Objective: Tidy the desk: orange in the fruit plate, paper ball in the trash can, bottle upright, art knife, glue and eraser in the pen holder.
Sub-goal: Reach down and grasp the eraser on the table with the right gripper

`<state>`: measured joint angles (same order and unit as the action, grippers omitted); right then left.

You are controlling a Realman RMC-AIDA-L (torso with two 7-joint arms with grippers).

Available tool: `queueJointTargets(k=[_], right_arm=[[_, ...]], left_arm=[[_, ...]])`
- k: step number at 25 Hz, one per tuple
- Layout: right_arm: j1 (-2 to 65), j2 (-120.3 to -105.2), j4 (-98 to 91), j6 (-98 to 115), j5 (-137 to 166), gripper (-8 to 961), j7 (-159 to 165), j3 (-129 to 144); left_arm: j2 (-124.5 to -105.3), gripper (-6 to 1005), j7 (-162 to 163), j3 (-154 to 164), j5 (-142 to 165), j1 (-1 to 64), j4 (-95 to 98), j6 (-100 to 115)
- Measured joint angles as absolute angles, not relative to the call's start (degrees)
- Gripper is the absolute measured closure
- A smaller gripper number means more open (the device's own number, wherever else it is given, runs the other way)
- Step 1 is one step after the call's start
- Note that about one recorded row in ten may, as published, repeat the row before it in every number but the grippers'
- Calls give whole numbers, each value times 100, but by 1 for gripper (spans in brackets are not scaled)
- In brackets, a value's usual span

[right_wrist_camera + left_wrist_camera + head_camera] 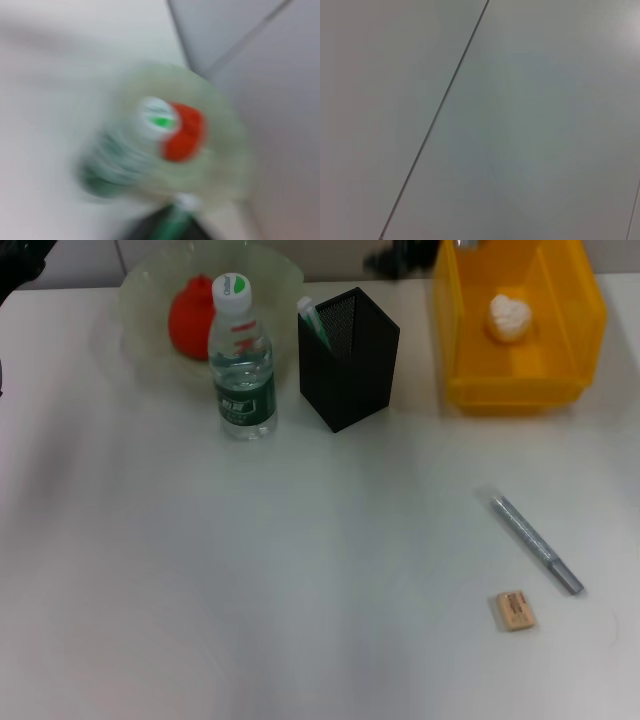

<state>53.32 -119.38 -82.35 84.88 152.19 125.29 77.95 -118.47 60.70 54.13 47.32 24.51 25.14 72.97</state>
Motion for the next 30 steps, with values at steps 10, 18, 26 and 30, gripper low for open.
queueJointTargets(k=[10, 18, 26, 30], right_arm=[[3891, -11926, -9837, 11134, 13829, 395, 12480, 7698], [3392, -11921, -9987, 11686, 14200, 409, 12345, 7849], [3283, -11931, -9108, 11307, 14999, 407, 12246, 8661], [3334, -11926, -8830, 11032, 15082, 406, 12221, 8945]], left_arm=[[-11847, 230, 6015, 5415, 4787, 2576, 2514, 7244], [-11847, 229, 6025, 5422, 4794, 2625, 2514, 7248], [-11860, 229, 6025, 5423, 4799, 2638, 2471, 7260], [-11865, 230, 6018, 5423, 4799, 2655, 2469, 7246]])
